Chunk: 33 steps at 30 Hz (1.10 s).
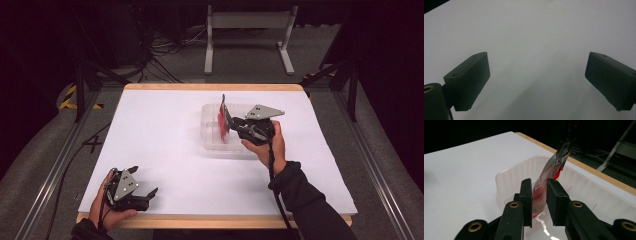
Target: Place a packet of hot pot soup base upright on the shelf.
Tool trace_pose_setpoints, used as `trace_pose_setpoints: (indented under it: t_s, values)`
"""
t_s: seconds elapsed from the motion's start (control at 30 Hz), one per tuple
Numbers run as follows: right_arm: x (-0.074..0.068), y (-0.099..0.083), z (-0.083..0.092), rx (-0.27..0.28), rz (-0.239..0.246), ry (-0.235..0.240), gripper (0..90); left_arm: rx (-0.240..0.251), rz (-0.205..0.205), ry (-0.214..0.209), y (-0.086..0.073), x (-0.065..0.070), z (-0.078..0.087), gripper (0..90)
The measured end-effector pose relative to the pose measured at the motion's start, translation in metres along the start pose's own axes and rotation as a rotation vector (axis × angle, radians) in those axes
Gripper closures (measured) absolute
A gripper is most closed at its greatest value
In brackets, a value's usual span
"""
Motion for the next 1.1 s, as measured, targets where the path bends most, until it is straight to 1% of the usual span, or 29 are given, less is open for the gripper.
trace_pose_setpoints:
  t_s: [0.27,0.4,0.63,0.7,0.73,0.77,0.8,0.87,0.97,1.03,1.1]
  values:
    - [0.0,-0.002,0.014,-0.005,0.044,0.015,74.6,-0.004,-0.003,0.003,0.0,0.0,0.0,6.5]
    - [0.001,-0.003,0.021,-0.016,0.077,0.003,74.3,-0.007,-0.007,0.003,0.0,0.0,0.0,6.5]
    - [0.003,-0.007,0.03,-0.025,0.096,-0.001,74.3,-0.007,-0.007,0.004,0.0,0.0,0.0,6.5]
    - [0.004,-0.008,0.035,-0.035,0.113,-0.007,73.9,-0.009,-0.007,0.004,0.0,0.0,0.0,6.5]
    - [0.004,-0.008,0.035,-0.035,0.113,-0.007,73.9,-0.009,-0.006,0.004,0.0,0.0,0.0,6.5]
    - [0.004,-0.01,0.038,-0.046,0.129,-0.008,73.4,-0.01,-0.005,0.005,0.0,0.0,-0.001,6.5]
    - [0.004,-0.01,0.038,-0.046,0.129,-0.008,73.4,-0.009,-0.005,0.005,0.0,0.0,-0.001,6.5]
    - [0.003,-0.012,0.041,-0.053,0.145,-0.005,72.8,-0.009,-0.007,0.005,0.0,0.0,0.0,6.5]
    - [0.001,-0.016,0.047,-0.074,0.18,-0.001,71.4,-0.009,-0.007,0.005,0.0,0.0,0.0,6.5]
    - [-0.001,-0.019,0.05,-0.083,0.194,0.012,70.4,-0.007,-0.005,0.005,0.0,0.0,0.0,6.5]
    - [-0.002,-0.023,0.055,-0.091,0.216,0.014,70.3,-0.007,-0.003,0.007,0.0,0.0,0.0,6.5]
Point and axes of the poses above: each handheld gripper's, and its own axes: z roughly backward along the jaws, y roughly out of its top, x roughly to its right, the point moved 6 cm from there along -z, roughly forward along the jaws, and after that the axes turned 7 degrees about z, right-handed, at the moved point
